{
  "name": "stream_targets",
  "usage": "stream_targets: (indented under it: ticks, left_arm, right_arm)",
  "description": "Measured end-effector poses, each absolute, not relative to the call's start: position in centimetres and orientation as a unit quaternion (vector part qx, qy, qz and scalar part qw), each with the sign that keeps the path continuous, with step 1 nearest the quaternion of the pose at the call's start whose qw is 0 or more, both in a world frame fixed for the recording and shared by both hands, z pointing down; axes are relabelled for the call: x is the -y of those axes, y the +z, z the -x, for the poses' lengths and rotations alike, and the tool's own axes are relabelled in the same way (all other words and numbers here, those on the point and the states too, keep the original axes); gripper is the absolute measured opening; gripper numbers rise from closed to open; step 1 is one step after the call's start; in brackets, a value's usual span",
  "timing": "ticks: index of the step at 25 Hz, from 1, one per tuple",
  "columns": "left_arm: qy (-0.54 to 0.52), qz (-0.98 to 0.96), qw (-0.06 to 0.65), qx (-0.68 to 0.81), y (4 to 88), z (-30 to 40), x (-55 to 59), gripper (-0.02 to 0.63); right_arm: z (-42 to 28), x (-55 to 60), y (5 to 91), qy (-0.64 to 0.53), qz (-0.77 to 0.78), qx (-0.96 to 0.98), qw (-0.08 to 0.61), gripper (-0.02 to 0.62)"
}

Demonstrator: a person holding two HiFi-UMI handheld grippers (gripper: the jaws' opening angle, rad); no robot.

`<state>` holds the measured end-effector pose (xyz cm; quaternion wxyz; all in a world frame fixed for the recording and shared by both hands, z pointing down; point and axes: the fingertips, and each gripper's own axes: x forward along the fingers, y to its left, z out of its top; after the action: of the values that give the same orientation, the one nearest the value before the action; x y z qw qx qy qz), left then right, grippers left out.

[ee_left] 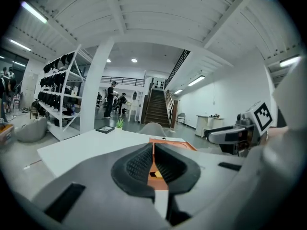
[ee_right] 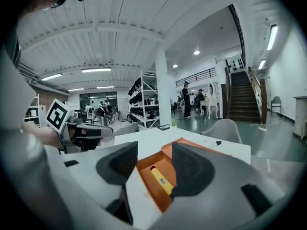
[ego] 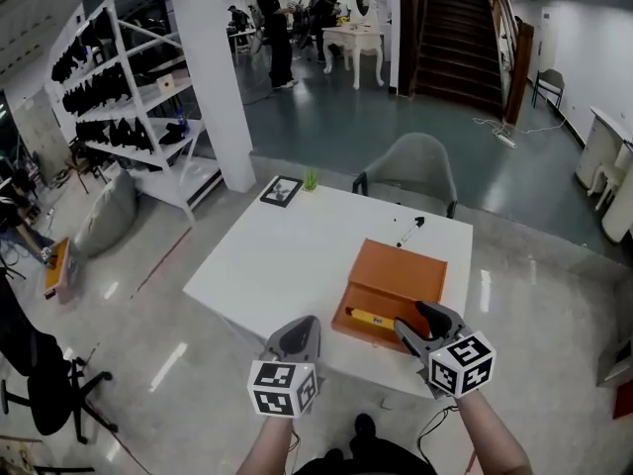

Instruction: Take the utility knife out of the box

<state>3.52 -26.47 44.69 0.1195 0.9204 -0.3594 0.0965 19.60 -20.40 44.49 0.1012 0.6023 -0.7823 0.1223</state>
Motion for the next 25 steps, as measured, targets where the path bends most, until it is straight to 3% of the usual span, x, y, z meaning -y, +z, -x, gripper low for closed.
stream_targets:
  ticks: [19, 25]
  left_arm:
    - [0.097, -0.873, 0.153, 0.453, 46.5, -0.8, 30.9, 0.018]
    - [0.105, -0.861, 0.157, 0.472, 47.0, 0.5, 30.9, 0.017]
  right_arm:
    - [-18.5, 28.4, 48.8, 0.117, -0.484, 0.847, 0.187, 0.187]
    - [-16.8, 29.3, 51.6, 0.113, -0.434, 0.86, 0.244, 0.187]
